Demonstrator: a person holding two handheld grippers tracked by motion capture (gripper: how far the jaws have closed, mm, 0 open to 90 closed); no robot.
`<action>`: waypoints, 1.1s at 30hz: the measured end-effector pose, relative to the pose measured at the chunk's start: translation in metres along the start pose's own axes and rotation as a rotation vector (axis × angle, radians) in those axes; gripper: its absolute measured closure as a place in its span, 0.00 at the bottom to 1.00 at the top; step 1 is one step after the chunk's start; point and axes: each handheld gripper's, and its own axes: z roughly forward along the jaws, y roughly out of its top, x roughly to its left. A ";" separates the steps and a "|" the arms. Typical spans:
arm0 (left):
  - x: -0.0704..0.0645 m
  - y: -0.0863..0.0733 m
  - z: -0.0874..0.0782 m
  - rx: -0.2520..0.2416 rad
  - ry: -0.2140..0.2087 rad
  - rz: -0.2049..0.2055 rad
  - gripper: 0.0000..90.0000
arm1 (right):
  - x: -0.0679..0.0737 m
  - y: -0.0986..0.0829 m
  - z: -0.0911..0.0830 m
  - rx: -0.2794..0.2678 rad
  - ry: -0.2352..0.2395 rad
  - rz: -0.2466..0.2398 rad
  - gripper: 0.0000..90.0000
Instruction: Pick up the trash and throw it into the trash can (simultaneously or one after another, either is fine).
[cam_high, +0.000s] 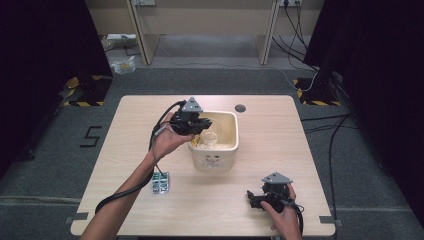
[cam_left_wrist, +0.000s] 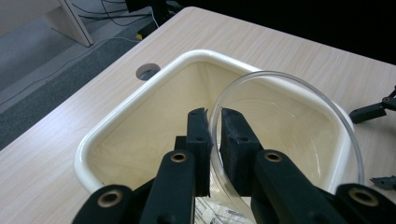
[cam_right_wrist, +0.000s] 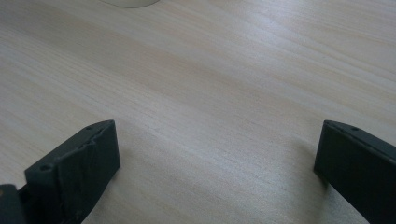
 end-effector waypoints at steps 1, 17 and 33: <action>0.000 -0.001 0.002 0.005 0.002 0.000 0.91 | 0.000 0.000 0.000 -0.001 -0.001 -0.002 0.00; 0.004 -0.004 0.004 -0.008 -0.023 -0.049 0.67 | 0.000 0.000 0.000 -0.001 0.000 -0.001 0.00; 0.009 -0.005 -0.029 -0.076 -0.038 -0.119 0.46 | 0.000 0.000 0.000 0.000 0.000 0.000 0.00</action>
